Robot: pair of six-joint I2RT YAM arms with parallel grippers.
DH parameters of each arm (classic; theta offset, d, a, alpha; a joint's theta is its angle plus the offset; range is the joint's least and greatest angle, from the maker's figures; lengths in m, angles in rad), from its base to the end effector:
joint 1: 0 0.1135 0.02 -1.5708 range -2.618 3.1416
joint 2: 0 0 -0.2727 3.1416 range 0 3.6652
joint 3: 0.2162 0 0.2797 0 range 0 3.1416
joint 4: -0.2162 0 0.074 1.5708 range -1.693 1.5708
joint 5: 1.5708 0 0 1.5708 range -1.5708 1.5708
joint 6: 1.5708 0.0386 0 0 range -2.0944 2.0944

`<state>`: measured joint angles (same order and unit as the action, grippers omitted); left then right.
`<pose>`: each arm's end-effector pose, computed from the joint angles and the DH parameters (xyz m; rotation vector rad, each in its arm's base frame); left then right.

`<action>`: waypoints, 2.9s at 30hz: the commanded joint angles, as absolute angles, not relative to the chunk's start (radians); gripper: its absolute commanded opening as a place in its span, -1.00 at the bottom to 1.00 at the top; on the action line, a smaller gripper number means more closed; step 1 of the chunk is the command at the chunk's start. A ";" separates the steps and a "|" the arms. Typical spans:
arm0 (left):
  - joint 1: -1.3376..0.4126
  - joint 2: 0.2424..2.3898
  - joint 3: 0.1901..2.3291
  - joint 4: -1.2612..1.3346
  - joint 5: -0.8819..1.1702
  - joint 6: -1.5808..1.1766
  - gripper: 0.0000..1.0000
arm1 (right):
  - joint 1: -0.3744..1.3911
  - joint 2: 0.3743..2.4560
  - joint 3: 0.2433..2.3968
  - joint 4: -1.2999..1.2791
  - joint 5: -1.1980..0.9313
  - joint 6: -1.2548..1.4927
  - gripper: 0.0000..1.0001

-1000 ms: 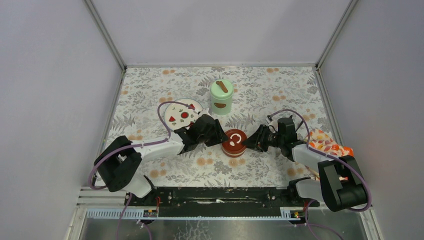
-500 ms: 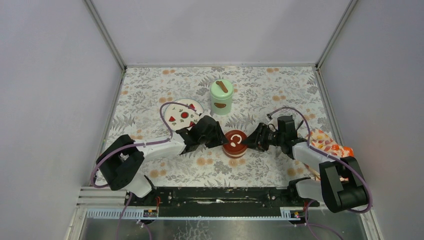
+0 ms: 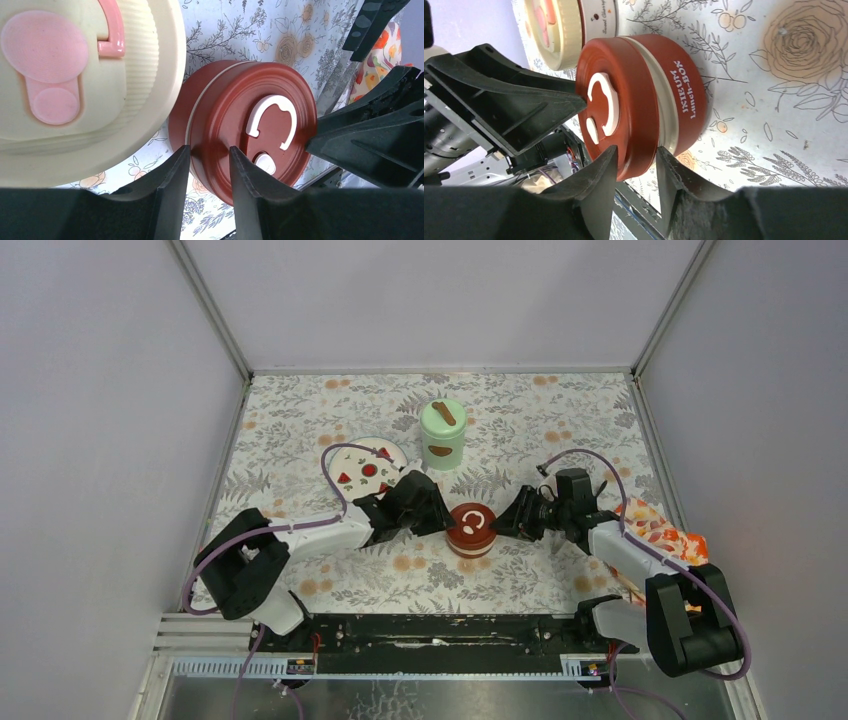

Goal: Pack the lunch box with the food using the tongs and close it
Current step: Close the box lid on the packing box.

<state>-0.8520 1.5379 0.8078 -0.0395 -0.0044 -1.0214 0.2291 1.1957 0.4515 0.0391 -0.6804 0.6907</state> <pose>0.2210 -0.2524 0.1702 -0.2164 2.5206 -0.8598 0.2291 0.0784 0.1589 0.1646 2.3927 1.2362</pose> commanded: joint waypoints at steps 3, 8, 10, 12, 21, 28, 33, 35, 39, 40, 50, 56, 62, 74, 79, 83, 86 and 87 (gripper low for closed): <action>-0.866 1.532 0.844 -0.035 -0.005 -1.020 -0.18 | 0.225 1.191 0.494 -0.039 -0.625 0.639 -0.29; -0.871 1.529 0.842 -0.038 -0.005 -1.017 -0.18 | 0.225 1.193 0.494 -0.046 -0.618 0.624 -0.38; -0.874 1.527 0.844 -0.038 -0.006 -1.017 -0.18 | 0.226 1.196 0.493 -0.046 -0.617 0.619 -0.40; -0.877 1.527 0.849 -0.038 -0.006 -1.014 -0.18 | 0.225 1.200 0.490 -0.044 -0.617 0.618 -0.42; -0.909 1.511 0.876 -0.053 -0.046 -0.986 -0.19 | 0.227 1.213 0.487 -0.032 -0.618 0.598 -0.46; -0.935 1.508 0.884 -0.047 -0.068 -0.963 -0.19 | 0.230 1.205 0.484 -0.010 -0.660 0.603 -0.42; -0.938 1.495 0.862 -0.013 -0.066 -0.979 -0.12 | 0.239 1.181 0.491 0.066 -0.709 0.646 -0.30; -0.937 1.489 0.850 -0.004 -0.068 -0.990 -0.07 | 0.241 1.173 0.488 0.089 -0.726 0.667 -0.28; -0.936 1.466 0.814 0.021 -0.086 -1.015 -0.05 | 0.242 1.175 0.479 0.137 -0.750 0.709 -0.26; -0.937 1.462 0.808 0.021 -0.092 -1.021 -0.06 | 0.241 1.179 0.475 0.152 -0.757 0.717 -0.27; -0.939 1.445 0.806 0.013 -0.096 -0.993 -0.18 | 0.241 1.148 0.465 0.096 -0.707 0.694 -0.31; -0.954 1.469 0.838 -0.009 -0.103 -0.981 -0.19 | 0.241 1.144 0.470 0.018 -0.663 0.644 -0.31; -0.970 1.492 0.871 -0.060 -0.130 -0.975 -0.19 | 0.240 1.152 0.460 0.013 -0.652 0.630 -0.31; -0.977 1.496 0.876 -0.086 -0.166 -0.971 -0.20 | 0.240 1.179 0.458 0.022 -0.654 0.617 -0.29; -0.980 1.500 0.880 -0.096 -0.170 -0.970 -0.19 | 0.240 1.192 0.460 0.016 -0.654 0.610 -0.29; -0.982 1.500 0.878 -0.098 -0.177 -0.971 -0.19 | 0.241 1.197 0.460 0.012 -0.654 0.605 -0.27; -0.983 1.503 0.883 -0.102 -0.174 -0.974 -0.19 | 0.243 1.206 0.464 0.012 -0.656 0.603 -0.27; -0.983 1.503 0.882 -0.104 -0.176 -0.974 -0.19 | 0.245 1.208 0.466 0.012 -0.657 0.605 -0.27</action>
